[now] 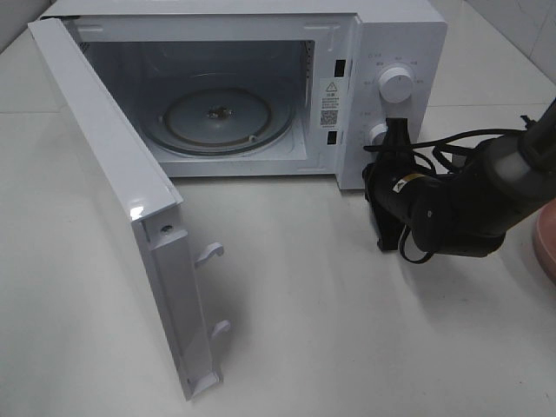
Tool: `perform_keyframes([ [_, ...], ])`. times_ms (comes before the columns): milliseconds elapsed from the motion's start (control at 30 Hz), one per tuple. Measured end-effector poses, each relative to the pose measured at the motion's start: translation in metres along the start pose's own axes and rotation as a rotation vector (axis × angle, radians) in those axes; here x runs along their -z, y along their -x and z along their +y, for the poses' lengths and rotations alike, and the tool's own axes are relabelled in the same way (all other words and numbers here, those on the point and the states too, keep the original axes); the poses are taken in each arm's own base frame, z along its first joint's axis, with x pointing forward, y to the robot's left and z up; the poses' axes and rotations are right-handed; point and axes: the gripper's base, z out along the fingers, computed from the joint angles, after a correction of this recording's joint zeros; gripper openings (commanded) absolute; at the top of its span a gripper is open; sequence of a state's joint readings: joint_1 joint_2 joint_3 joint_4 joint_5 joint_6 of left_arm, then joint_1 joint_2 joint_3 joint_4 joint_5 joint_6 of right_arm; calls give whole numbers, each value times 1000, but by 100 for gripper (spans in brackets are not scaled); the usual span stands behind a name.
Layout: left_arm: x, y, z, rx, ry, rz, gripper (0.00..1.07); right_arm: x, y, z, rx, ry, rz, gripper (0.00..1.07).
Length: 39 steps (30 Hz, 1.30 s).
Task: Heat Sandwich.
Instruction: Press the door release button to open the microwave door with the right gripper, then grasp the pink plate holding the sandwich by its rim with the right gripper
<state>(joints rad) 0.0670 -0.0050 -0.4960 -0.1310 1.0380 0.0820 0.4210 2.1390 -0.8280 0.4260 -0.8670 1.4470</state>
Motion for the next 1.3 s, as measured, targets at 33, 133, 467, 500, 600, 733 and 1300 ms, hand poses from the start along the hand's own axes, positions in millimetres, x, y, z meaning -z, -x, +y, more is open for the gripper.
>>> perform_keyframes([
  [33, 0, 0, 0, 0, 0, 0, 98, 0, 0, 0, 0, 0, 0, 0],
  [133, 0, 0, 0, 0, 0, 0, 98, 2, 1, 0, 16, -6, 13, 0],
  [467, 0, 0, 0, 0, 0, 0, 98, 20, 2, 2, 47, -41, 59, 0],
  [500, 0, 0, 0, 0, 0, 0, 98, 20, 2, 2, 47, -41, 59, 0],
  [600, 0, 0, 0, 0, 0, 0, 98, 29, 4, 3, 60, -67, 65, 0],
  [733, 0, 0, 0, 0, 0, 0, 98, 40, 6, 5, 92, -85, 72, 0],
  [1300, 0, 0, 0, 0, 0, 0, 98, 96, 8, 4, 530, -392, 254, 4],
])
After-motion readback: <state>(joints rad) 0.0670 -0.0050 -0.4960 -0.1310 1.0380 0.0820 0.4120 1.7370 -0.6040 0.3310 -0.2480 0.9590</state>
